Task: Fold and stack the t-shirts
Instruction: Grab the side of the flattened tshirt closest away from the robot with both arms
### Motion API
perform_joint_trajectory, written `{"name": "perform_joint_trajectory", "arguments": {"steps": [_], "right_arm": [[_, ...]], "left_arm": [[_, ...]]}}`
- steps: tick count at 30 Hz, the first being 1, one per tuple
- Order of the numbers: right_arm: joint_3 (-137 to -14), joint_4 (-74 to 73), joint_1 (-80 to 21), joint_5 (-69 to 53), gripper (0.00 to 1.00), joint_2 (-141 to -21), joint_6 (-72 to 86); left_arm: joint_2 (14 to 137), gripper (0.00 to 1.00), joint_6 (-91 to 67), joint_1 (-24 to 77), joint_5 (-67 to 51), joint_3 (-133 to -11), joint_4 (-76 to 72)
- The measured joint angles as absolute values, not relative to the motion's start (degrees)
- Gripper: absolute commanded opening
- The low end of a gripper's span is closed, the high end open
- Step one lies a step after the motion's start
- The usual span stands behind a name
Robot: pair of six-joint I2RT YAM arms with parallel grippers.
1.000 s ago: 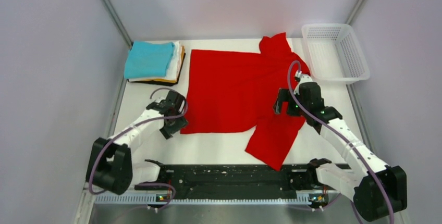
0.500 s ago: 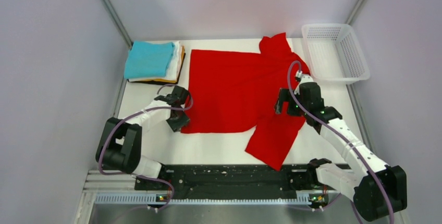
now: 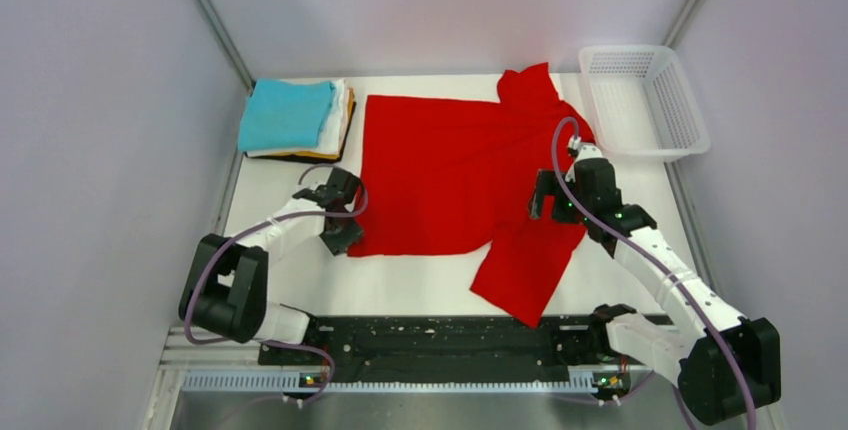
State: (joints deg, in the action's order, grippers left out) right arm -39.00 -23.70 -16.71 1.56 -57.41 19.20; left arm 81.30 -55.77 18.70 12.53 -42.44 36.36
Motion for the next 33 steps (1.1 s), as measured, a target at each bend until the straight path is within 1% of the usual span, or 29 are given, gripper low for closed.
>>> {"name": "perform_joint_trajectory", "arguments": {"steps": [7,9,10,12,14,15,22,27,29,33], "right_arm": [[-39.0,-25.3,-16.7,3.7,0.98,-57.4,19.8],[-39.0,-25.7,-16.7,4.3,0.98,-57.4,19.8],[-39.0,-25.9,-16.7,4.5,0.98,-57.4,19.8],[-39.0,-26.2,-16.7,4.9,0.98,-57.4,19.8],[-39.0,-26.4,-16.7,5.1,0.98,-57.3,19.9],[-39.0,-26.5,-16.7,5.1,0.98,-57.2,20.1],[-39.0,-27.6,-16.7,5.7,0.96,-56.0,20.9],[-39.2,-33.1,-18.3,6.4,0.94,-55.9,23.0],[-39.6,-36.8,-22.2,7.0,0.93,-55.9,24.9],[-40.4,-45.3,-34.3,7.5,0.88,-55.7,31.3]], "left_arm": [[80.0,0.44,-60.7,21.5,13.2,-41.5,39.6],[79.9,0.41,-62.1,22.5,13.3,-41.5,41.0],[79.9,0.38,-62.6,22.7,13.4,-41.5,41.4],[79.9,0.29,-63.9,23.1,13.5,-41.5,42.0],[79.9,0.05,-64.6,23.3,13.4,-41.5,42.1],[80.0,0.00,-65.0,23.3,13.1,-41.5,42.1],[80.4,0.00,-65.5,23.4,12.8,-41.8,42.2],[80.1,0.00,-65.5,23.6,13.0,-41.8,42.3],[79.9,0.00,-65.5,23.6,13.1,-41.6,42.3],[79.0,0.00,-65.5,23.7,13.1,-40.9,42.0]]}}
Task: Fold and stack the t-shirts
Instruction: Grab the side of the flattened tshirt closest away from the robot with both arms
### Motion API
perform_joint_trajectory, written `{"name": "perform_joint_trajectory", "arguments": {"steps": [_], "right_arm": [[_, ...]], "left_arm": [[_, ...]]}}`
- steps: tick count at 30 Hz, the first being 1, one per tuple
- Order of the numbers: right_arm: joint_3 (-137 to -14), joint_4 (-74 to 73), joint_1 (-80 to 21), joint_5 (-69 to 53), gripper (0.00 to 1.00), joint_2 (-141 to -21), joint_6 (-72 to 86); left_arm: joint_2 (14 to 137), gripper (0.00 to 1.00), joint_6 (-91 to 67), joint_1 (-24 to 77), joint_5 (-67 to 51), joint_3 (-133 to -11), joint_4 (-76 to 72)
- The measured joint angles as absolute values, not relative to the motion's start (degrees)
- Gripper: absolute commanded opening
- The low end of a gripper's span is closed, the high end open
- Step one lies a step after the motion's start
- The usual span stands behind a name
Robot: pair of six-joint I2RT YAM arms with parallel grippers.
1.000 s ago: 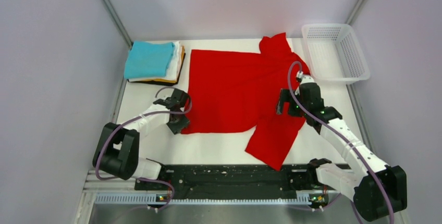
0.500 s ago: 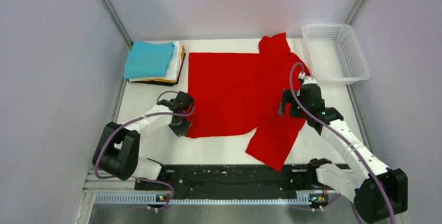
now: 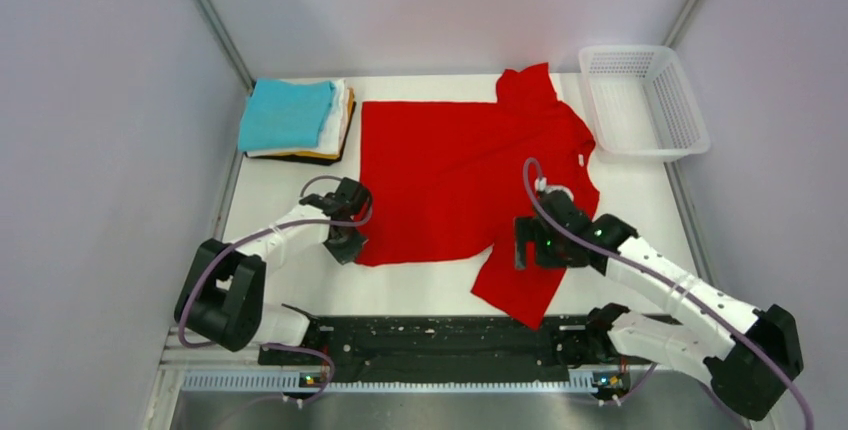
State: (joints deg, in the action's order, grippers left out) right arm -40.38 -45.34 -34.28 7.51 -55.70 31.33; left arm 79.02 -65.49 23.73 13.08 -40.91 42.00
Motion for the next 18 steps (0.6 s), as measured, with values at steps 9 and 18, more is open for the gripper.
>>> {"name": "perform_joint_trajectory", "arguments": {"steps": [9,18], "right_arm": [[-38.5,-52.0,-61.9,6.3,0.77,-59.5,44.7],[-34.9,-49.3,-64.7,8.4,0.64,-71.2,47.1]], "left_arm": [[78.8,0.00,-65.4,23.7,13.1,-40.7,41.8],[78.8,0.00,-65.4,23.8,13.2,-40.7,41.8]]}}
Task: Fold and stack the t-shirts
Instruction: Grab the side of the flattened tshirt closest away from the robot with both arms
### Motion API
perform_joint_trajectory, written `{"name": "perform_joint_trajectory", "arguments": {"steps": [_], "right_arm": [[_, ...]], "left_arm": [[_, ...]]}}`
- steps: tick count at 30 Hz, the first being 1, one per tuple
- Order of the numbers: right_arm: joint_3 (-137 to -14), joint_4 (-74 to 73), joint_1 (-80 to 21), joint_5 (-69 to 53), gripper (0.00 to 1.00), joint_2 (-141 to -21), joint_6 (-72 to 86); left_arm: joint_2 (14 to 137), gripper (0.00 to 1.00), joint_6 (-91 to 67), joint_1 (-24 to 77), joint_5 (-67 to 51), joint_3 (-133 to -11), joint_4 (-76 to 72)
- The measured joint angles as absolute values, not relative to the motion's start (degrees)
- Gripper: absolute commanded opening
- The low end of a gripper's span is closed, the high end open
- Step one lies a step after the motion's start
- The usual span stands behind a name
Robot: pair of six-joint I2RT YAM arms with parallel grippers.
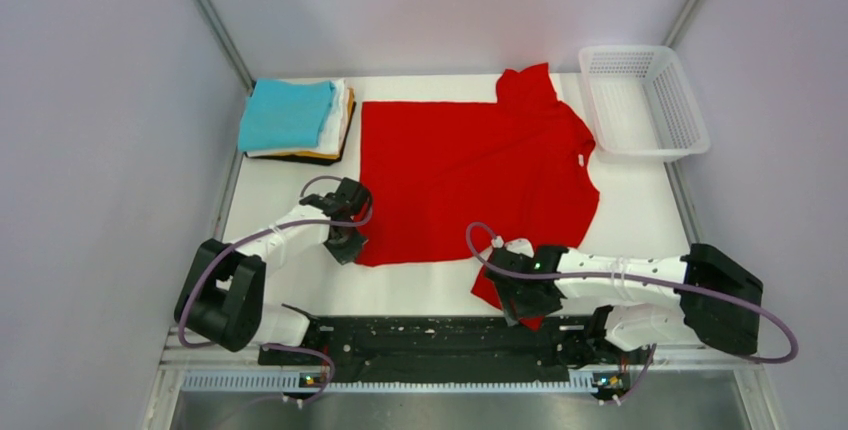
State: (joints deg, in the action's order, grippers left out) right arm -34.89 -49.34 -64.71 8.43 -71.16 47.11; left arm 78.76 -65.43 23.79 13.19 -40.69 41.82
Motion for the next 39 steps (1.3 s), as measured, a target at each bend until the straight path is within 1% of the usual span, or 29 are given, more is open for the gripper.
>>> {"name": "perform_joint_trajectory", "arguments": {"steps": [2,3,5,6,7,8,13,18,22,27,31,35,39], "right_arm": [[-34.0,-48.3,-64.7,9.2,0.58,-71.7,47.2],[-33.9,-48.2,-64.7,9.6,0.52,-72.1,47.2],[-33.9,-48.8,-64.7,10.7,0.33,-72.3,47.3],[-33.9,-49.1,-64.7,11.1,0.18,-72.4,47.3],[-33.9,-49.9,-64.7,11.9,0.07,-72.6,47.3],[-33.9,-51.0,-64.7,12.8,0.00,-72.6,47.7],[-33.3,-51.5,-64.7,9.1,0.00,-70.8,48.0],[-33.7,-56.7,-64.8,1.8,0.00,-59.0,48.2],[-34.2,-60.3,-64.9,-3.4,0.00,-54.0,48.6],[-34.1,-63.9,-65.2,-7.7,0.00,-53.3,48.5],[-34.2,-64.6,-65.3,-8.4,0.00,-53.3,47.9],[-35.7,-65.3,-65.2,-5.3,0.00,-55.0,47.1],[-42.7,-65.6,-64.2,-0.9,0.00,-59.4,43.9]], "left_arm": [[78.8,0.00,-65.4,23.8,13.3,-40.7,41.8],[78.8,0.00,-65.4,23.8,13.3,-40.7,41.8],[78.8,0.00,-65.4,23.8,13.5,-40.8,41.9],[79.0,0.00,-65.4,23.8,13.5,-40.9,42.0],[79.2,0.00,-65.4,23.8,13.6,-41.1,42.2],[79.5,0.00,-65.4,23.8,13.7,-41.3,42.4],[80.5,0.00,-65.3,23.8,15.3,-42.4,44.2],[80.4,0.00,-65.4,23.7,17.5,-42.3,47.8],[78.5,0.00,-65.5,23.0,18.1,-41.4,50.1],[76.0,0.00,-65.5,22.4,19.0,-40.1,52.6],[75.1,0.00,-64.8,22.4,17.8,-40.0,53.2],[74.5,0.00,-63.9,22.4,16.2,-40.5,53.4],[74.5,0.00,-63.0,22.4,15.2,-43.3,53.5]]}}
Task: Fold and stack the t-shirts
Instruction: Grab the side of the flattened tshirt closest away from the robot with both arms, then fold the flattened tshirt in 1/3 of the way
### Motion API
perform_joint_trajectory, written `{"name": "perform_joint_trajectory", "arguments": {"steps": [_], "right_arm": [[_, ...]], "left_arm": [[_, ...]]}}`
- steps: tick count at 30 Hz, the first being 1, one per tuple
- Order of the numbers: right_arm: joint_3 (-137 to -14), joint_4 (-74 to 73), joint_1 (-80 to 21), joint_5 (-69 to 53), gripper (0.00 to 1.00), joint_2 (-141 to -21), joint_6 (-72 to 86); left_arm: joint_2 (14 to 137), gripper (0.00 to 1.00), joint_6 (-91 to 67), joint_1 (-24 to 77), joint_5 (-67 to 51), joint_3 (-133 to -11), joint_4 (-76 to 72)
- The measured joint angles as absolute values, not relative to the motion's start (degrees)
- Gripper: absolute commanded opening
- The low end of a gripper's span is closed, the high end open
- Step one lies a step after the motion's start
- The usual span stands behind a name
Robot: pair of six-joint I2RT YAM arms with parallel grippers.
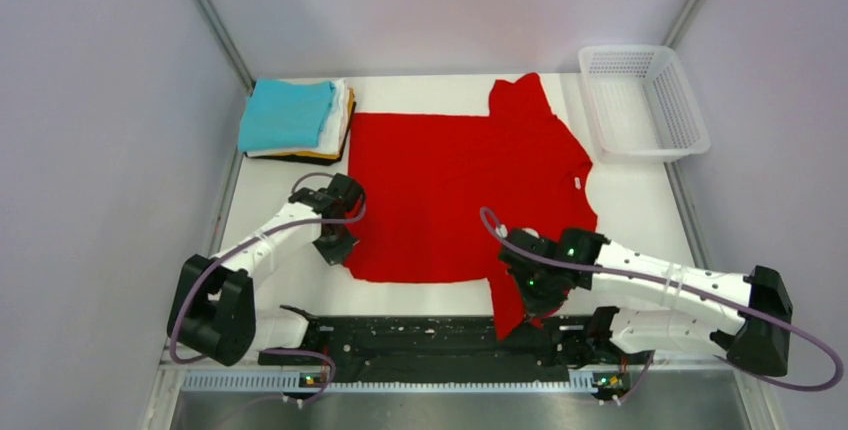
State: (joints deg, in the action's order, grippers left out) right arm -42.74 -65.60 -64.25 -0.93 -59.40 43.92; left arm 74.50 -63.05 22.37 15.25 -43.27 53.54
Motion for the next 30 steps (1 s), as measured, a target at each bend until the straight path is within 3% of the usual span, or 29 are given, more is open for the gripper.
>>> {"name": "perform_joint_trajectory", "arguments": {"steps": [13,30], "right_arm": [[-62.1,-61.5,-47.6,6.2,0.00,-65.1,28.3],[-69.4,-53.1,-33.1,12.4,0.00,-72.6,19.0]], "left_arm": [[79.0,0.00,-62.8,19.3,15.1,-55.4,53.6],[86.0,0.00,-61.8,13.8,15.0,-62.3,50.8]]}}
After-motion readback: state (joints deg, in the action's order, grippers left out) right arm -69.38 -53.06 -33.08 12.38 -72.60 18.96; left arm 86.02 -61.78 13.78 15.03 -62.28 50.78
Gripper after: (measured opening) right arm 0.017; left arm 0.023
